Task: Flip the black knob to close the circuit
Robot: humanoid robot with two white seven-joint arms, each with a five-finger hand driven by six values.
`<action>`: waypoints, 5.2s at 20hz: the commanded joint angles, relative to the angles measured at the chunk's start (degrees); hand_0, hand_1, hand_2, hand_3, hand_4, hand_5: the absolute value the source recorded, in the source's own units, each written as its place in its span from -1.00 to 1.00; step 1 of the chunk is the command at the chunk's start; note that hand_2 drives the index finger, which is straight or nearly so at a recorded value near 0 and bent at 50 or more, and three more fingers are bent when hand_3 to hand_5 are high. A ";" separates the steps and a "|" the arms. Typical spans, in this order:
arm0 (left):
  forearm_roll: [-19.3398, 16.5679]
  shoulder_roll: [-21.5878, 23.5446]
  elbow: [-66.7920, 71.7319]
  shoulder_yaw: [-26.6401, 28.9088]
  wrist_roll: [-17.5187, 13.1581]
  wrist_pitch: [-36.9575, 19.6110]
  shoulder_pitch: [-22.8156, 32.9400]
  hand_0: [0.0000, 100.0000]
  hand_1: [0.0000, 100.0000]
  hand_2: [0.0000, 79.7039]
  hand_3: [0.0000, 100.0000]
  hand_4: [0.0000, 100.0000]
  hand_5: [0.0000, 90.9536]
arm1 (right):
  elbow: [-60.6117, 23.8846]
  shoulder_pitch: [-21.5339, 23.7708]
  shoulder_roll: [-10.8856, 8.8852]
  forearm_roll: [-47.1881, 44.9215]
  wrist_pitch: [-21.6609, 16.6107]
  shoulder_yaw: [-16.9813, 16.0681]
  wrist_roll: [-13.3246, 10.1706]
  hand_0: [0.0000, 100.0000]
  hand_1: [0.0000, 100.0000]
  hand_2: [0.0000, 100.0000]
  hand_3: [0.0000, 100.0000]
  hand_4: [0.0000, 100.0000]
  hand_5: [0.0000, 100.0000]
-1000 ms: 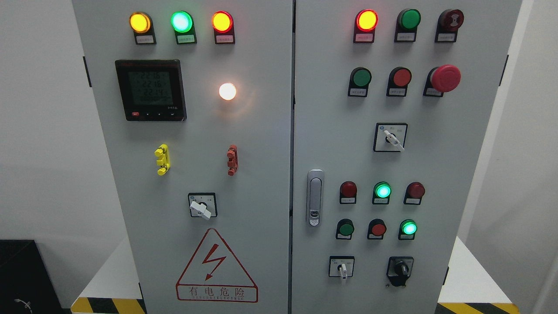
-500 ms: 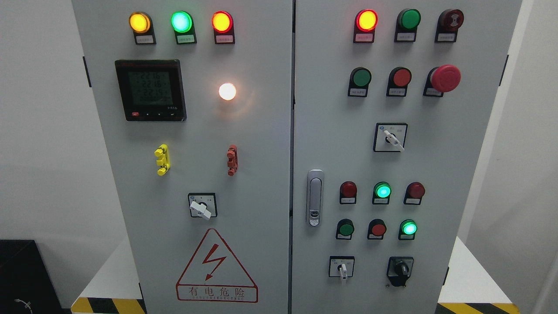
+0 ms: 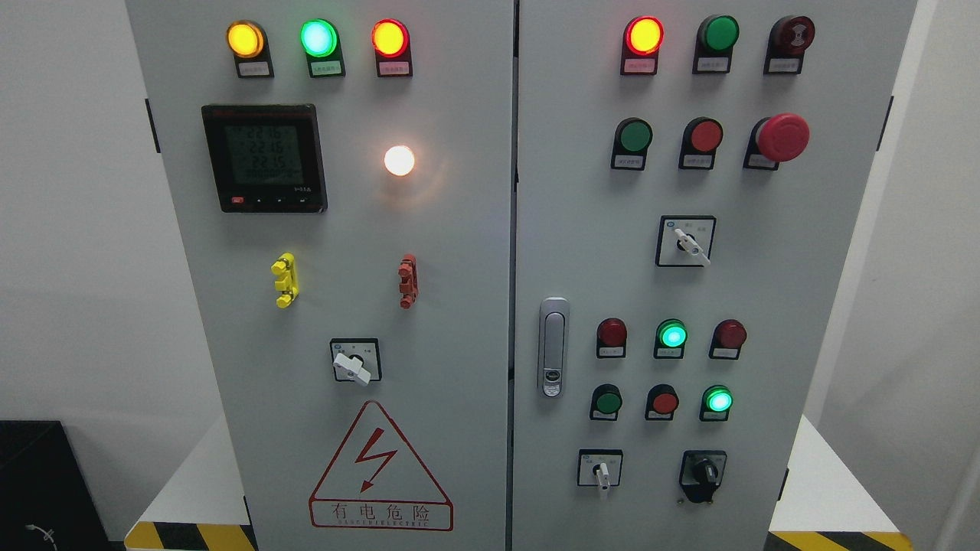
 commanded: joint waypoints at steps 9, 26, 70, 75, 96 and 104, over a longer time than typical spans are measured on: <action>-1.23 0.00 1.23 -1.14 0.05 0.02 0.00 -1.00 -1.00 -1.00 -1.00 -1.00 -1.00 | -18.53 -3.16 0.86 15.43 9.95 -2.09 3.36 -1.00 -0.82 0.56 0.91 0.53 0.51; -1.23 0.00 1.23 -1.14 0.05 0.02 0.00 -1.00 -1.00 -1.00 -1.00 -1.00 -1.00 | -14.40 -13.09 1.13 22.20 14.26 -1.83 5.64 -1.00 -0.75 0.55 0.90 0.53 0.51; -1.23 0.00 1.23 -1.14 0.05 0.02 0.00 -1.00 -1.00 -1.00 -1.00 -1.00 -1.00 | -6.40 -18.81 1.92 26.24 16.98 -3.06 5.03 -0.97 -0.68 0.56 0.91 0.54 0.52; -1.23 0.00 1.23 -1.14 0.05 0.02 0.00 -1.00 -1.00 -1.00 -1.00 -1.00 -1.00 | -5.96 -19.16 1.83 26.33 16.90 -3.76 5.12 -0.97 -0.66 0.56 0.91 0.54 0.52; -1.23 0.00 1.23 -1.14 0.05 0.02 0.00 -1.00 -1.00 -1.00 -1.00 -1.00 -1.00 | -5.52 -20.83 1.83 26.07 16.54 -5.69 5.64 -0.96 -0.65 0.55 0.91 0.54 0.52; -1.23 0.00 1.23 -1.14 0.05 0.02 0.00 -1.00 -1.00 -1.00 -1.00 -1.00 -1.00 | -5.61 -20.48 1.83 26.16 16.11 -6.75 6.35 -0.96 -0.65 0.54 0.91 0.54 0.52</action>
